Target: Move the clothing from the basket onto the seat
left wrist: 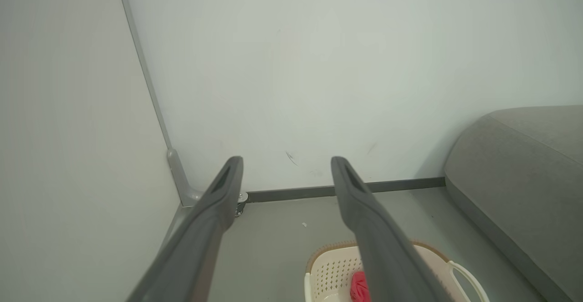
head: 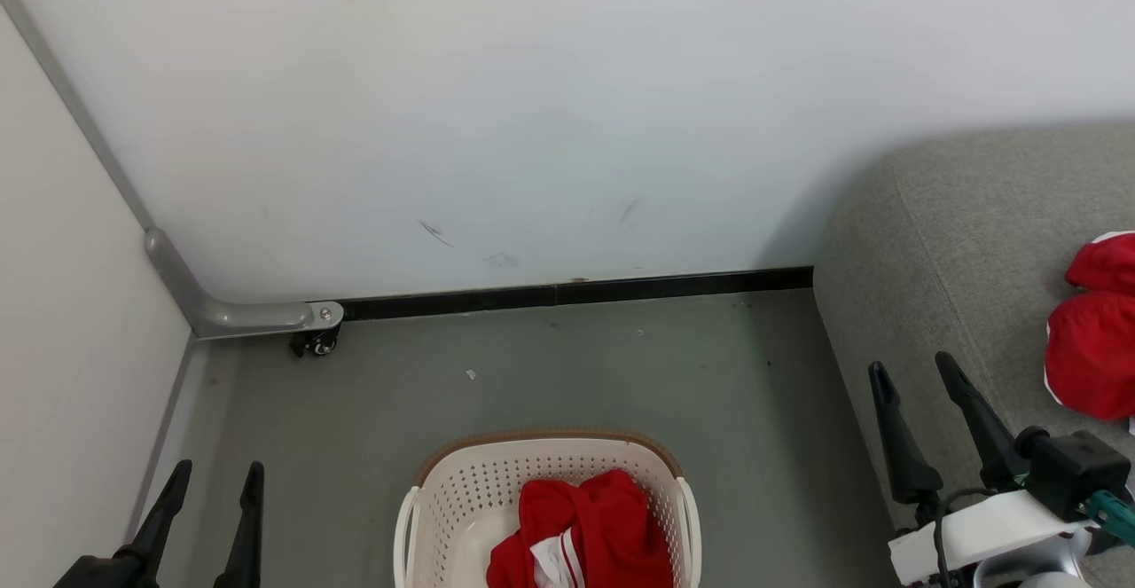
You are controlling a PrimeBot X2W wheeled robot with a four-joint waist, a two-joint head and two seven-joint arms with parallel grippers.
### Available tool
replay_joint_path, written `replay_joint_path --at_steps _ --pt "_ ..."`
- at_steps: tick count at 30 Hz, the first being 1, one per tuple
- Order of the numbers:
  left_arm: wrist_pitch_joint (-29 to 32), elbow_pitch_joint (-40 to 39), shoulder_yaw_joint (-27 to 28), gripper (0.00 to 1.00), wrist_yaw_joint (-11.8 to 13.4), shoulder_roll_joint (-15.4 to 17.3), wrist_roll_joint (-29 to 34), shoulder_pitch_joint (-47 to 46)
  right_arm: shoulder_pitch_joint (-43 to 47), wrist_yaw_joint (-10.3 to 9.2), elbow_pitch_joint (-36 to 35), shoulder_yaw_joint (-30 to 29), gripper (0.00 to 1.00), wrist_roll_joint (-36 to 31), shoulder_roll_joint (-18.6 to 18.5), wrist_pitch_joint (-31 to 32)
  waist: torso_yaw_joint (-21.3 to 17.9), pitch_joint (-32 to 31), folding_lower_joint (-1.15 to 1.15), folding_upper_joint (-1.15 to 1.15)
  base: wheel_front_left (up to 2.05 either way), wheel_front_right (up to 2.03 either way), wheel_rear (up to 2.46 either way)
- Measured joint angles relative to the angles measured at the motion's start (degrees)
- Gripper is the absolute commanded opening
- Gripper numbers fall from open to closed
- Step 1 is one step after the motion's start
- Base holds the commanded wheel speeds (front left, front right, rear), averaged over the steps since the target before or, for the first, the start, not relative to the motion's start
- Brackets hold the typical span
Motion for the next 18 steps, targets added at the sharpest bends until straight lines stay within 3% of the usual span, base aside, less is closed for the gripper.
replay_joint_path --at_steps 18 --pt "0.00 1.19 -2.03 1.00 -0.48 0.21 0.01 0.11 0.10 0.00 -2.18 -0.83 1.00 0.02 0.24 0.00 -0.79 0.98 0.00 0.00 0.00 0.00 0.00"
